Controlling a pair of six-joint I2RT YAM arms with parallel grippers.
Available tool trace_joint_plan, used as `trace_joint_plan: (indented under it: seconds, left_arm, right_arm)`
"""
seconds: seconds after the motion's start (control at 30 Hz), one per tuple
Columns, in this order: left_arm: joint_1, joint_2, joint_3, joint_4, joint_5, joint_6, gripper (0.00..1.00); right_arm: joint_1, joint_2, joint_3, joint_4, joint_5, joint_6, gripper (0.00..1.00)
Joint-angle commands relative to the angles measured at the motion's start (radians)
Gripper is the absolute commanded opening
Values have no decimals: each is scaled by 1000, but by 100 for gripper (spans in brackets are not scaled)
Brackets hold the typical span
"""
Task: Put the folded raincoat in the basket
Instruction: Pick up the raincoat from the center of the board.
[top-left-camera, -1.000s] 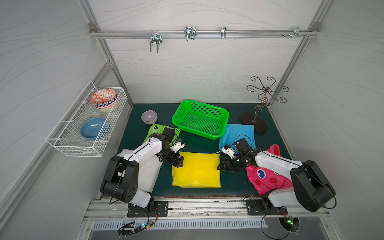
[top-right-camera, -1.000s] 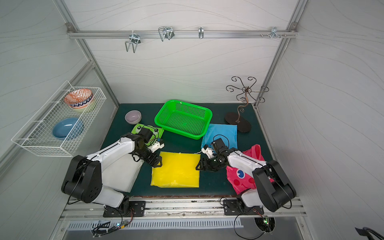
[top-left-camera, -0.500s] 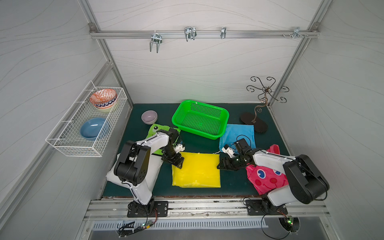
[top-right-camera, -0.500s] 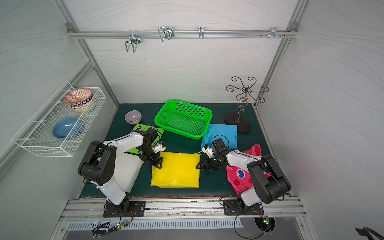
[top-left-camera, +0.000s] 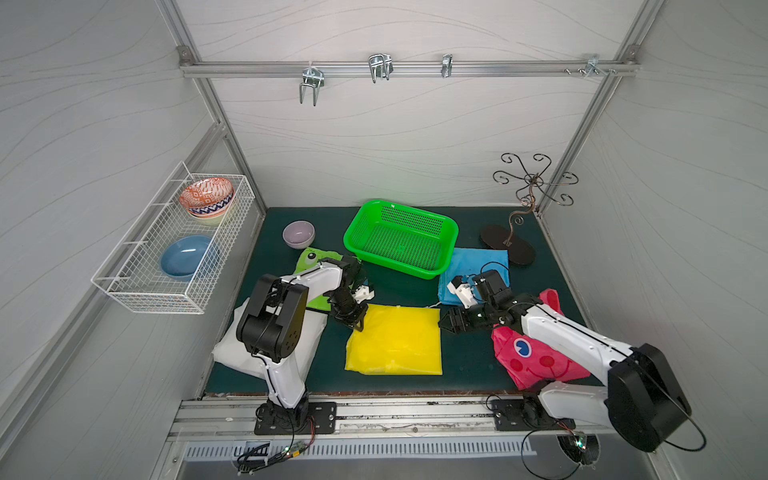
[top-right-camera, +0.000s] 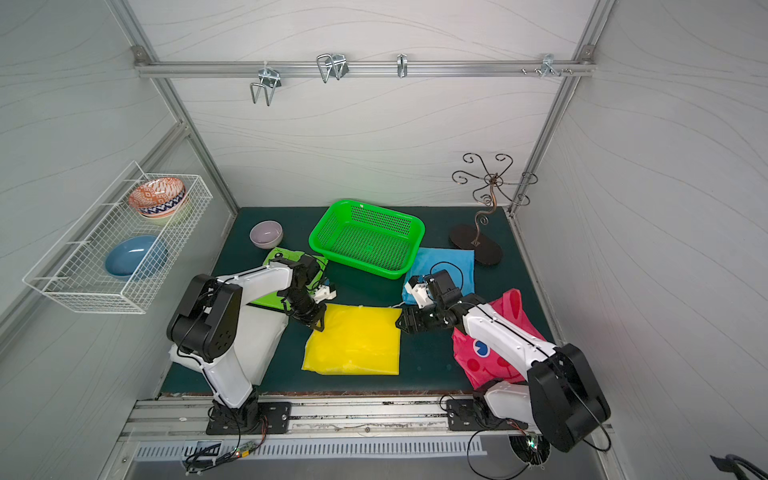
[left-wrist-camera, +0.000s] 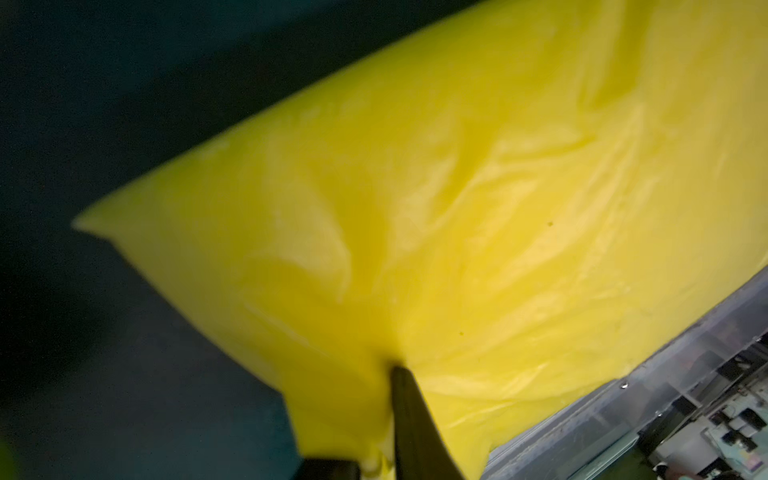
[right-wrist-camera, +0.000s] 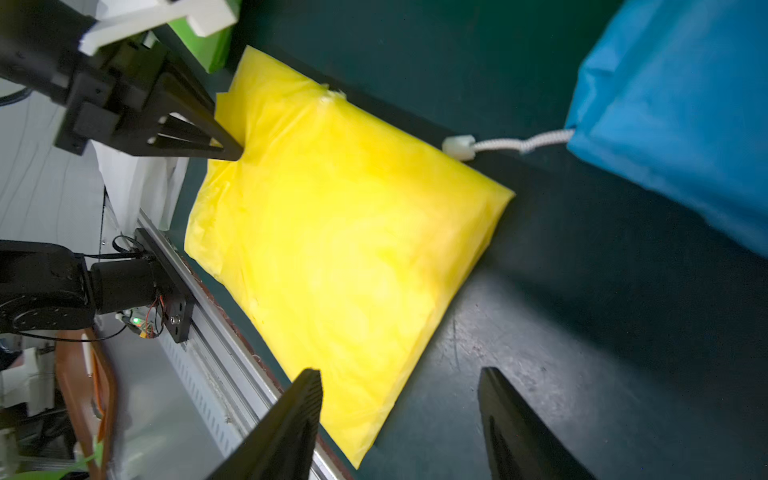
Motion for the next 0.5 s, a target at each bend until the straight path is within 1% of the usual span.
trace_joint_plan:
  seconds: [0.0, 0.1, 0.27, 0.37, 0.47]
  left_arm:
    - [-3, -43, 4, 55, 19, -3, 0]
    - [-3, -67, -4, 71, 52, 10, 0]
    - [-3, -170, -67, 119, 116, 57, 0]
    - [-3, -219, -122, 184, 136, 81, 0]
    - [-3, -235, -157, 237, 173, 81, 0]
  right_arm:
    - [12, 11, 24, -63, 80, -15, 66]
    - [-30, 52, -12, -11, -50, 49, 66]
    - [-122, 85, -130, 154, -245, 173, 67]
    - [-151, 123, -184, 259, -323, 219, 66]
    - [-187, 194, -199, 325, -362, 212, 65]
